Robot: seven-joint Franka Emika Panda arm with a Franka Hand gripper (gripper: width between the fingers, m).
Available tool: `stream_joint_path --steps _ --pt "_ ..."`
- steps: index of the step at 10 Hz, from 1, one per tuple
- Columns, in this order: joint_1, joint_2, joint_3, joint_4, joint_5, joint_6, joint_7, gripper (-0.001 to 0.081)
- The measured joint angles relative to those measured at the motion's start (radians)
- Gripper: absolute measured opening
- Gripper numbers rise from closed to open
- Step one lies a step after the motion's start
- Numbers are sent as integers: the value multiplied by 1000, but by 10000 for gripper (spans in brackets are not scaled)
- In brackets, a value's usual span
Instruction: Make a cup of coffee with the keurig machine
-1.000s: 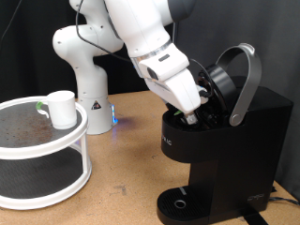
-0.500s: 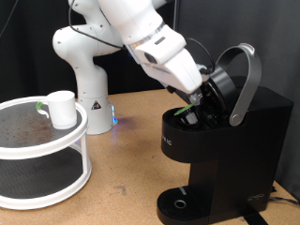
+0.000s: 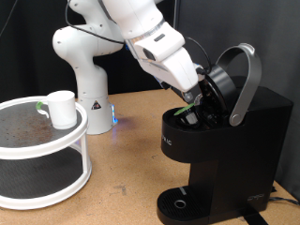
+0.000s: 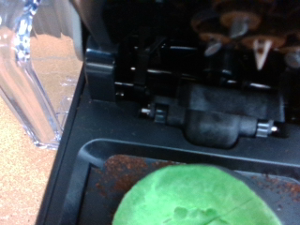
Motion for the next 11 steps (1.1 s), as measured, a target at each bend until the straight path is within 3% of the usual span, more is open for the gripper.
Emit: stream_joint_path --steps 8,11 --pt "10 60 28 -7 23 60 6 803" --pt "9 54 22 -8 140 91 -73 803"
